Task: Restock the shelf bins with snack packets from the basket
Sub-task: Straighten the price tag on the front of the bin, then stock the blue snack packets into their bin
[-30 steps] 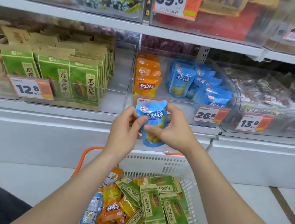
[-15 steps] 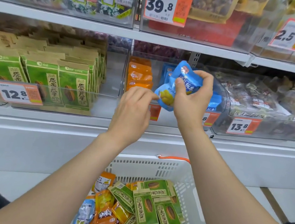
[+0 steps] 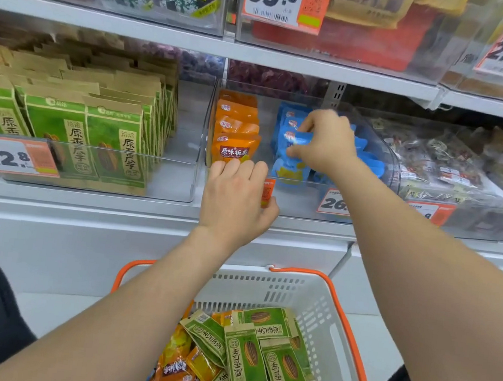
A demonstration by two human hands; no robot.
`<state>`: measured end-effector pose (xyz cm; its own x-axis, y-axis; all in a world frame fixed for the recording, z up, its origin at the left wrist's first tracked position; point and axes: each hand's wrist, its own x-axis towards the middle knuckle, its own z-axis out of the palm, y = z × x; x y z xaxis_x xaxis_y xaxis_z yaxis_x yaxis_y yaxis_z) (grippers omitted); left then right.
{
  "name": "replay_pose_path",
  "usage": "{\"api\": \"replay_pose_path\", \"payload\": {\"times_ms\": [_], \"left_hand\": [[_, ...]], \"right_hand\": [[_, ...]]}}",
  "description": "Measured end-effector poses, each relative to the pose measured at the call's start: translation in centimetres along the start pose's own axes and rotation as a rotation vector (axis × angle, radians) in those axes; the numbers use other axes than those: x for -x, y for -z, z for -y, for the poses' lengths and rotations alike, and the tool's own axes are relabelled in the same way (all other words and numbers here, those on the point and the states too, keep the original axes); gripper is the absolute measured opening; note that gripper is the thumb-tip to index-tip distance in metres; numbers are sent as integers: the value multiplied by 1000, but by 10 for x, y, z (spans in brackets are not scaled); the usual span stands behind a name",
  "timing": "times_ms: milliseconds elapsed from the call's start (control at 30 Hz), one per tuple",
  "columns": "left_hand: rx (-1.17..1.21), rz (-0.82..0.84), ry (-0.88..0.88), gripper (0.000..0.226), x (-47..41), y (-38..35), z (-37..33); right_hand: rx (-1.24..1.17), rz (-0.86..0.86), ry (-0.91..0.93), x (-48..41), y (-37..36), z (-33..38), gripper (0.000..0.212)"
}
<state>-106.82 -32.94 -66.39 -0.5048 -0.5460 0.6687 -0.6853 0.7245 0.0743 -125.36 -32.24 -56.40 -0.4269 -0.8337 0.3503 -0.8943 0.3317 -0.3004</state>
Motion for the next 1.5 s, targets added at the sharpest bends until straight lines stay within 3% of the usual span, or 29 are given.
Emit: {"api": "replay_pose_path", "payload": {"times_ms": [67, 233, 400, 767, 867, 967, 1100, 1200, 1267, 1400, 1500], "left_hand": [[2, -10, 16, 31, 0, -2, -2], [2, -42, 39, 29, 2, -7, -4], [-13, -61, 46, 29, 2, -9, -7], [-28, -16, 11, 31, 5, -8, -3], [-7, 8, -25, 36, 8, -5, 1], [37, 42, -84, 52, 11, -1, 7], [123, 57, -154, 72, 17, 9, 14], [159, -65, -123, 60, 40, 16, 24], [136, -45, -84, 46, 68, 11, 36], [217, 433, -31, 24, 131, -12, 54], [229, 854, 0, 22, 173, -26, 54]], "right_hand": [[259, 116, 102, -6, 0, 0, 41], [495, 314, 246, -27, -4, -1, 57], [590, 194, 231, -36, -22, -5, 42], [678, -144, 85, -31, -35, -10, 74], [589, -271, 60, -10, -27, -1, 52], [469, -245, 108, 12, -20, 11, 22], [338, -199, 212, 50, -6, 32, 20], [339, 18, 370, 79, 0, 45, 25], [363, 250, 443, 97, -4, 50, 20], [537, 719, 506, 142, -31, 55, 21], [689, 884, 615, 182, -64, 60, 13]]}}
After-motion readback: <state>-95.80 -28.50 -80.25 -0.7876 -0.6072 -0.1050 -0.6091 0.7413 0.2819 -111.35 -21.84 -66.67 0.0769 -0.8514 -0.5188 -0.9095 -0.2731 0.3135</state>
